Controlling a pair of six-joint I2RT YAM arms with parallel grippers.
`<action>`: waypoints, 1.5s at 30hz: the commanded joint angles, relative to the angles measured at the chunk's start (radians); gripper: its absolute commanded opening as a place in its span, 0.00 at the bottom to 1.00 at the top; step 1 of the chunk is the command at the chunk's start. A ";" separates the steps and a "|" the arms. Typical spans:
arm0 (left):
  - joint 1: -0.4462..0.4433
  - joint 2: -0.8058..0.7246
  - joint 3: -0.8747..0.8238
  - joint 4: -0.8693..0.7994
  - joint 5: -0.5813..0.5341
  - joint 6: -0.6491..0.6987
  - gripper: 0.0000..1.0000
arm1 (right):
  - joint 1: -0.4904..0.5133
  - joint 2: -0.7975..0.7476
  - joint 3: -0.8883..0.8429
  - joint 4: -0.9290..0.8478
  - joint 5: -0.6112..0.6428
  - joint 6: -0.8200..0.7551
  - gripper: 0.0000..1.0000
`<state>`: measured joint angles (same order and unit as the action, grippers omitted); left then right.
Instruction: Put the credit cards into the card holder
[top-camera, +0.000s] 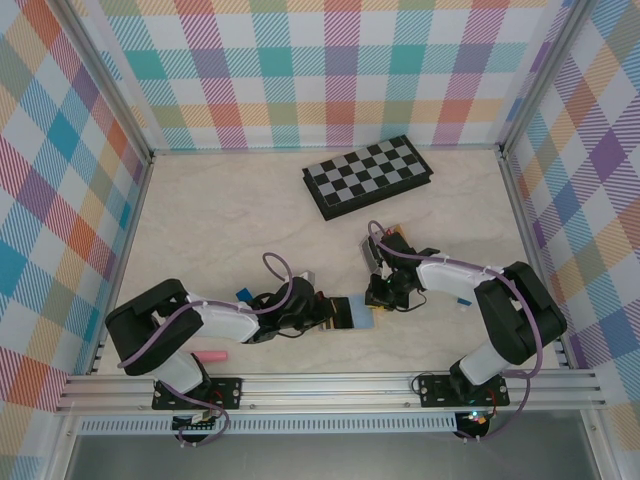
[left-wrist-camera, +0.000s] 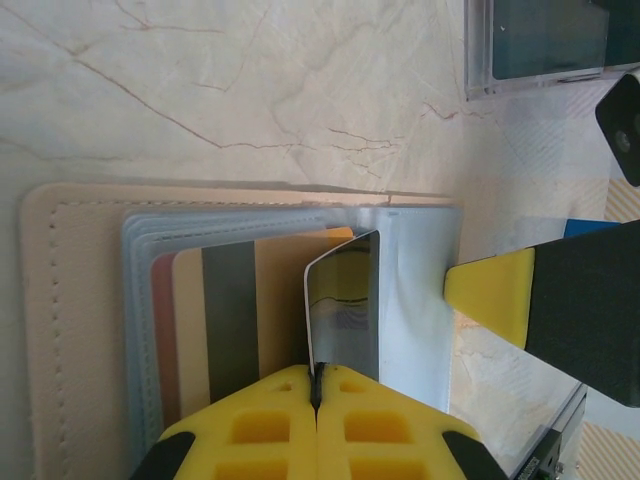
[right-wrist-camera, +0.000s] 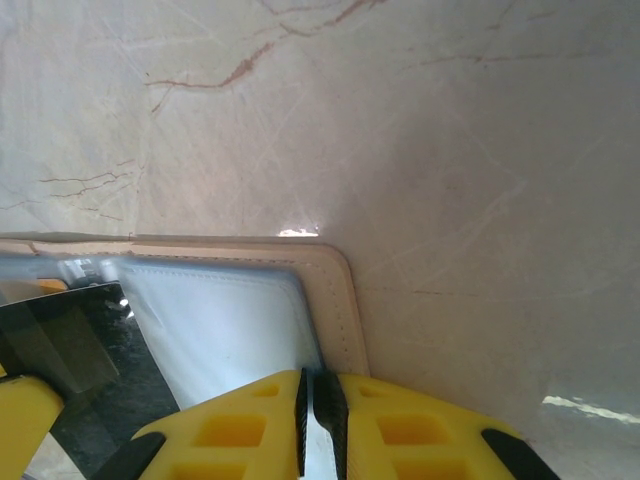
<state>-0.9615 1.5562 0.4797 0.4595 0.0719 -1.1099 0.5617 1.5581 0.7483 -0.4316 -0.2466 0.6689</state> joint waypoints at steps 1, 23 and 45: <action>-0.016 0.009 -0.012 -0.113 -0.027 0.025 0.00 | 0.009 0.073 -0.029 -0.001 0.052 -0.006 0.17; -0.032 0.185 0.187 -0.089 0.116 0.108 0.26 | 0.009 0.057 -0.030 0.008 0.029 0.008 0.17; -0.063 0.022 0.217 -0.332 -0.038 0.177 0.51 | -0.045 -0.218 0.045 -0.138 0.112 0.017 0.32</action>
<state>-1.0149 1.6329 0.7105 0.2260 0.0959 -0.9672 0.5388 1.3933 0.7502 -0.5076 -0.1814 0.6960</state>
